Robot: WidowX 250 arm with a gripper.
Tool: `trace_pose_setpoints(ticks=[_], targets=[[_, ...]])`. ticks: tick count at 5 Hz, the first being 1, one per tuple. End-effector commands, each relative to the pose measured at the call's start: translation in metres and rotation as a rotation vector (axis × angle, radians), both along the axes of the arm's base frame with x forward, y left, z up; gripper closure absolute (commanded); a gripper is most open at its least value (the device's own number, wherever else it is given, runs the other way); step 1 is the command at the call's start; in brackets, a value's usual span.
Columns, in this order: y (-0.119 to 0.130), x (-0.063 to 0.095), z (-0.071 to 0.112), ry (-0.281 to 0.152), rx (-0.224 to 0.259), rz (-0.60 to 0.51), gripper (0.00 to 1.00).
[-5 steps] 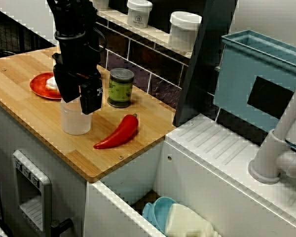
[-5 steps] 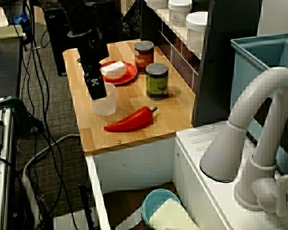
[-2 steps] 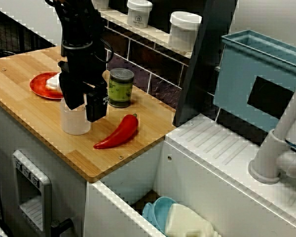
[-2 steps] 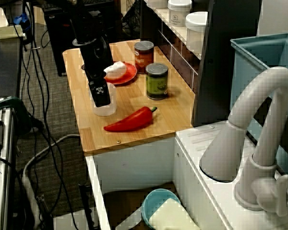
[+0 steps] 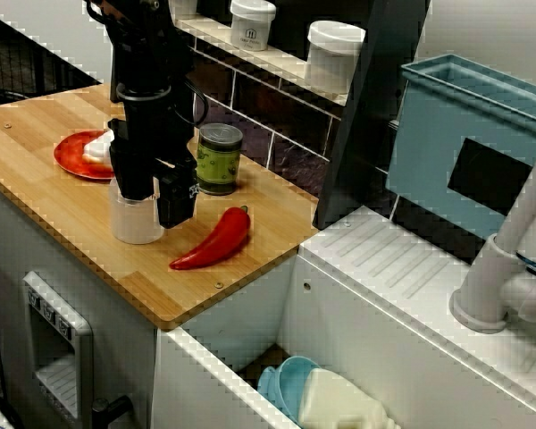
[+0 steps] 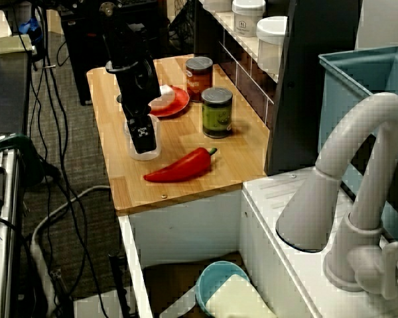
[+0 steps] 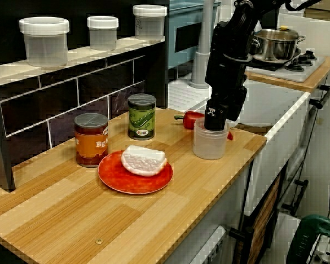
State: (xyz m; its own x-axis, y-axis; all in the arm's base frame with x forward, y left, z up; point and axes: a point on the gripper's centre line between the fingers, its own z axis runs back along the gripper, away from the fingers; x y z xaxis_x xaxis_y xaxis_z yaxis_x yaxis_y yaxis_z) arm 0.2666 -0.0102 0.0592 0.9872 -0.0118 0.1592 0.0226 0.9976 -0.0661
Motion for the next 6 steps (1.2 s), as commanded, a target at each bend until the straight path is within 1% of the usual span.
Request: trace_pose_setpoints(ticks=[1,2,3,5,6], targets=[[0.001,0.012,0.002,-0.036,0.015,-0.001,0.04],[0.002,0.010,-0.001,-0.038,0.016,0.001,1.00],[0.003,0.009,-0.002,-0.034,0.018,-0.001,1.00],[0.007,0.008,0.001,-0.032,0.015,-0.004,1.00],[0.010,0.011,0.010,-0.025,0.007,-0.002,1.00]])
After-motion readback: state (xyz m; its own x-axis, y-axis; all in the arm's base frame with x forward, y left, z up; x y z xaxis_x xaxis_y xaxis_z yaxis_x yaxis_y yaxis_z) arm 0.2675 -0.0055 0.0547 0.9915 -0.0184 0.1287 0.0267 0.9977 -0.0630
